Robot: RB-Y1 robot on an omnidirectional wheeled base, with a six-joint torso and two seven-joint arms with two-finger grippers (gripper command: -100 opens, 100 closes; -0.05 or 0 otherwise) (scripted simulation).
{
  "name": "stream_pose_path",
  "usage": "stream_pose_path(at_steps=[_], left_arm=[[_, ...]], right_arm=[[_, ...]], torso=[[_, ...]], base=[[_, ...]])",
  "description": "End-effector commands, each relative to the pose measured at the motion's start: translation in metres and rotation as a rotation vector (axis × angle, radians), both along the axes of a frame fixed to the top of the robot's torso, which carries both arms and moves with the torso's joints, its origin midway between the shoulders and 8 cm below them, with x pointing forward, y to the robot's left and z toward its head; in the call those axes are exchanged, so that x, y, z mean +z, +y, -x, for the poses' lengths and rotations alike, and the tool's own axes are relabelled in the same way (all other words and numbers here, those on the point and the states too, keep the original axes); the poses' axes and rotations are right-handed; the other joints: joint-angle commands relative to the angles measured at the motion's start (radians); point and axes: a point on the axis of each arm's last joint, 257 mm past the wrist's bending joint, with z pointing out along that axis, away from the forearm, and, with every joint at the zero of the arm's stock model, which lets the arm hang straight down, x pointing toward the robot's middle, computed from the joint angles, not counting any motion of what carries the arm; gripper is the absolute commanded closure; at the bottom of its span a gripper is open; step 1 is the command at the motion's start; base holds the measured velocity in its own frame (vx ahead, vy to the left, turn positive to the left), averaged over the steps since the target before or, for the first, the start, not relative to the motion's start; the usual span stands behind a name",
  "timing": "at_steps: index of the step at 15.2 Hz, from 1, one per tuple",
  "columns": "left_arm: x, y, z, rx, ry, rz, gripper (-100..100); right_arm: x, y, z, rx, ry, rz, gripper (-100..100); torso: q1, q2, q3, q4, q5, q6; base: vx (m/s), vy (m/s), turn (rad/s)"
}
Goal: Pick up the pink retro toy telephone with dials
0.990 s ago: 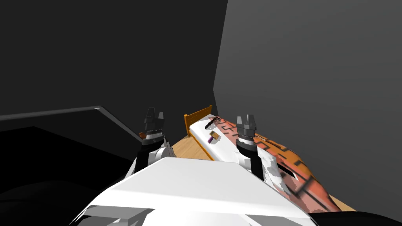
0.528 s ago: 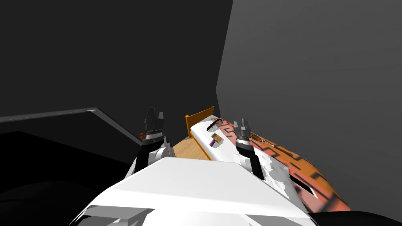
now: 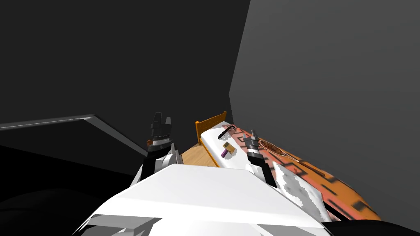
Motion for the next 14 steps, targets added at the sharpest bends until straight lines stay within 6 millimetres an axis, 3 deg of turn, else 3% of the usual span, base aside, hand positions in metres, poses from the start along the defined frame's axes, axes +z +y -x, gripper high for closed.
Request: stream_pose_path(at_steps=[1, 2, 3, 5, 6, 8, 9, 10, 11, 13, 14], left_arm=[[0.0, 0.0, 0.0, 0.0, 0.0, 0.0, 0], [0.0, 0.0, 0.0, 0.0, 0.0, 0.0, 0], [0.0, 0.0, 0.0, 0.0, 0.0, 0.0, 0], [0.0, 0.0, 0.0, 0.0, 0.0, 0.0, 0], [0.0, 0.0, 0.0, 0.0, 0.0, 0.0, 0], [0.0, 0.0, 0.0, 0.0, 0.0, 0.0, 0], [0.0, 0.0, 0.0, 0.0, 0.0, 0.0, 0], [0.0, 0.0, 0.0, 0.0, 0.0, 0.0, 0], [0.0, 0.0, 0.0, 0.0, 0.0, 0.0, 0], [0.0, 0.0, 0.0, 0.0, 0.0, 0.0, 0], [0.0, 0.0, 0.0, 0.0, 0.0, 0.0, 0]], right_arm=[[-0.019, -0.011, -0.001, -0.003, 0.048, -0.057, -100], [-0.049, -0.024, 0.0, -0.011, 0.112, -0.121, -100], [-0.049, -0.025, 0.0, -0.011, 0.112, -0.134, -100], [-0.079, -0.039, 0.002, -0.023, 0.172, -0.216, -100], [-0.105, -0.049, 0.006, -0.034, 0.227, -0.277, -100], [-0.113, -0.053, 0.008, -0.042, 0.237, -0.304, -100], [-0.146, -0.066, 0.016, -0.064, 0.3, -0.38, -100], [-0.146, -0.067, 0.017, -0.065, 0.296, -0.396, -100], [-0.172, -0.077, 0.026, -0.086, 0.344, -0.46, -100], [-0.179, -0.079, 0.028, -0.092, 0.352, -0.492, -100], [-0.207, -0.088, 0.04, -0.117, 0.402, -0.572, -100]], torso=[[0.0, 0.0, 0.0, 0.0, 0.0, 0.0], [0.0, 0.0, 0.0, 0.0, 0.0, 0.0], [0.0, 0.0, 0.0, 0.0, 0.0, 0.0], [0.0, -0.002, -0.001, 0.0, 0.0, 0.0], [0.001, -0.002, -0.001, 0.0, 0.0, 0.0], [0.0, -0.002, -0.001, -0.001, 0.0, 0.0], [0.0, 0.0, 0.0, 0.0, 0.0, 0.001], [0.0, 0.0, 0.0, 0.0, 0.0, 0.0], [0.0, 0.0, 0.0, 0.0, 0.0, 0.0], [-0.001, 0.0, 0.0, 0.0, 0.0, 0.0], [0.0, 0.0, 0.0, 0.0, 0.0, 0.001]], base=[[0.089, 0.015, 0.104], [0.11, 0.013, 0.134], [0.119, 0.004, 0.106], [0.129, 0.015, 0.11], [0.143, 0.014, 0.14], [0.095, -0.007, 0.091], [0.094, 0.007, 0.075], [0.082, -0.006, 0.126], [0.091, -0.008, 0.182], [0.108, -0.003, 0.052], [0.095, -0.004, 0.129]])
